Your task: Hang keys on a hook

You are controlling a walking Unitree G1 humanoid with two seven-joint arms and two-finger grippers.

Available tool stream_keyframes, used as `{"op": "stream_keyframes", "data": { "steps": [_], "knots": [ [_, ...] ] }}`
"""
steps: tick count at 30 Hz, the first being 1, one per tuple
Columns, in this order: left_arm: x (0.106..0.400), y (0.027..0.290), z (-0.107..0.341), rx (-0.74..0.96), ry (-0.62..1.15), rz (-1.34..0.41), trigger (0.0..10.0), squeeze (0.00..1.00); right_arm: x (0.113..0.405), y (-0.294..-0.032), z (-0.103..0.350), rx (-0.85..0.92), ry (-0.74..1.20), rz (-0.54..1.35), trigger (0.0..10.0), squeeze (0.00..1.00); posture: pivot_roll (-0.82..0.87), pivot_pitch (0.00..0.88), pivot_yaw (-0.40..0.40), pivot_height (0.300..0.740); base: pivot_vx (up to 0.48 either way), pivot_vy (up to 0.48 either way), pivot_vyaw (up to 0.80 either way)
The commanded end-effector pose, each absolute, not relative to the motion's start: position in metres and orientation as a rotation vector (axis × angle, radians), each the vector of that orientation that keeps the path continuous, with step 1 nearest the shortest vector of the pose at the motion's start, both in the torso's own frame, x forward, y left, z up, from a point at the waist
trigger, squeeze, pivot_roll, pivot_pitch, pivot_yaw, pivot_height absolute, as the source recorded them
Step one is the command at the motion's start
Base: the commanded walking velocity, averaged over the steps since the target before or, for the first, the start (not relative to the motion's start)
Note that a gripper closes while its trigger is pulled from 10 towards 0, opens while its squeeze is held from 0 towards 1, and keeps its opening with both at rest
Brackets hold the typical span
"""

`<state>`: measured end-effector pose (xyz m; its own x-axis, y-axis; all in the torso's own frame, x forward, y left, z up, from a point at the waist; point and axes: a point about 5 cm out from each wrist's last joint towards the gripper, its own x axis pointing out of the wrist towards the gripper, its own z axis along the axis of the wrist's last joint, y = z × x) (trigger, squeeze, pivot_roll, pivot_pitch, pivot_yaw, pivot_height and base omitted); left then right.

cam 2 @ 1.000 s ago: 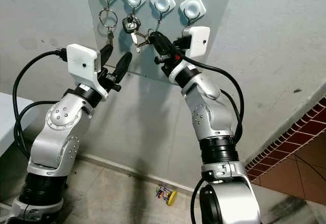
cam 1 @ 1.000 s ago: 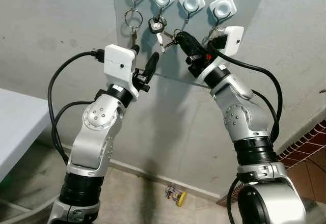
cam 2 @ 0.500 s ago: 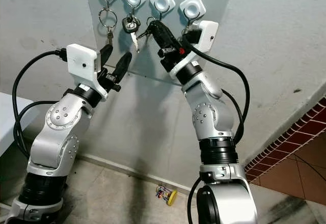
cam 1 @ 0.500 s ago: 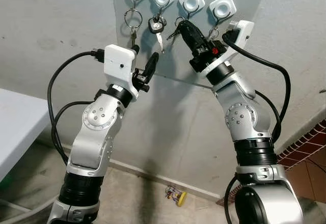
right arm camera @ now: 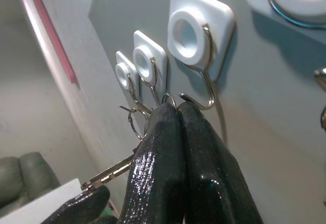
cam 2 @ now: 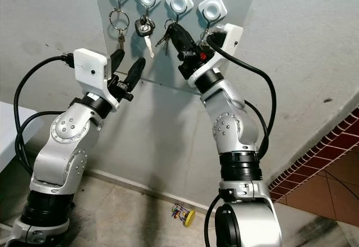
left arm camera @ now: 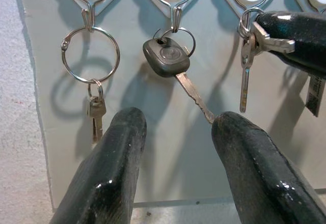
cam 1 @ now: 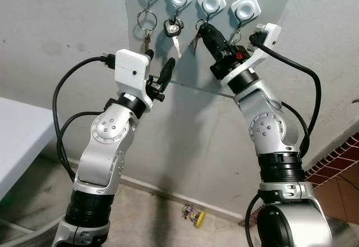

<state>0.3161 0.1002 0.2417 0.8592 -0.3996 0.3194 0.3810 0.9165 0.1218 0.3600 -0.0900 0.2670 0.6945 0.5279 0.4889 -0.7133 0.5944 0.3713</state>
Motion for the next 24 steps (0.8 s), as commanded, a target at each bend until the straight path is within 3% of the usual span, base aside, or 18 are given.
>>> {"op": "stream_keyframes", "data": {
  "steps": [1,24],
  "knots": [
    [0.3142,0.0946,0.2488,0.073,-0.372,-0.438,10.0,0.0,0.3594,-0.0951,0.2784,0.619,-0.383,0.733,10.0,0.0,0.04,0.065,-0.078,0.74,0.0,0.0,0.0],
    [0.3136,0.0948,0.2478,0.081,-0.369,-0.439,10.0,0.0,0.356,-0.1006,0.2819,0.664,-0.425,0.743,10.0,0.0,0.04,0.07,-0.074,0.74,0.0,0.0,0.0]
  ]
}}
